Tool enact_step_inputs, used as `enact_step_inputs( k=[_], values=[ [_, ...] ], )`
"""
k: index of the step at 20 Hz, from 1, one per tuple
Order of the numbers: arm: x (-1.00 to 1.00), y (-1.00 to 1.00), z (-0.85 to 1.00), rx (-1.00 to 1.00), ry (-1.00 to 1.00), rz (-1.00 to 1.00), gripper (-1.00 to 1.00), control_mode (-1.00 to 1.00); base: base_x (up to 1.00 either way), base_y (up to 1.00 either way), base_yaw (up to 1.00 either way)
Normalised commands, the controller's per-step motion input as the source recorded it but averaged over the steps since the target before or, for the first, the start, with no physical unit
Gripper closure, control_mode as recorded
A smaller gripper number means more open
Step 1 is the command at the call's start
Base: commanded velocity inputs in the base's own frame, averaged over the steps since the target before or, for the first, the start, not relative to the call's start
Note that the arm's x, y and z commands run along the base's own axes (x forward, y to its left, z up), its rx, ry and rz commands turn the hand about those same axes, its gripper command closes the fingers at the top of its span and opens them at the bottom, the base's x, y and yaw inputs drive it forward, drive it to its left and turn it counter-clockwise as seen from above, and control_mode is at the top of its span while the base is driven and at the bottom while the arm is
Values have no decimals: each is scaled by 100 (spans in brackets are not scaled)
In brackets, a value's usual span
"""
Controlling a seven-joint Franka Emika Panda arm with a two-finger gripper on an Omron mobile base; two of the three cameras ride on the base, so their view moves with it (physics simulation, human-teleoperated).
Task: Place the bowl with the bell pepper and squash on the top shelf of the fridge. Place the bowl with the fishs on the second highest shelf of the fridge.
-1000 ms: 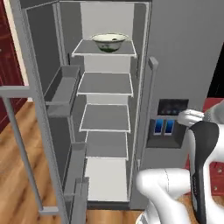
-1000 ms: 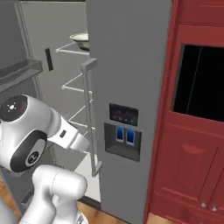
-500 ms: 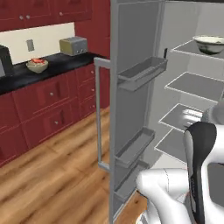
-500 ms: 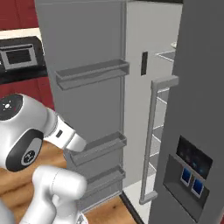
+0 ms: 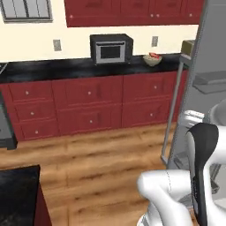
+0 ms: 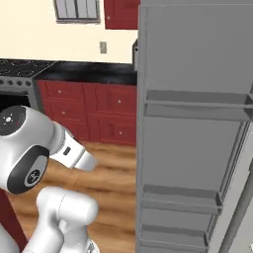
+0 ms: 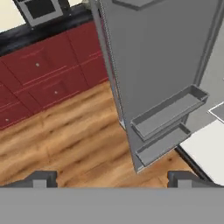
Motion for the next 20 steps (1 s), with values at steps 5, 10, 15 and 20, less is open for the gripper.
enact_step_inputs(
  k=[5,10,15,20],
  values=[
    [0,0,0,0,0,0,-100,100,7,74,83],
    [0,0,0,0,0,0,-100,100,100,9,16],
    [0,0,0,0,0,0,-100,100,100,-25,-16],
    [0,0,0,0,0,0,-100,100,100,-18,-15]
  ],
)
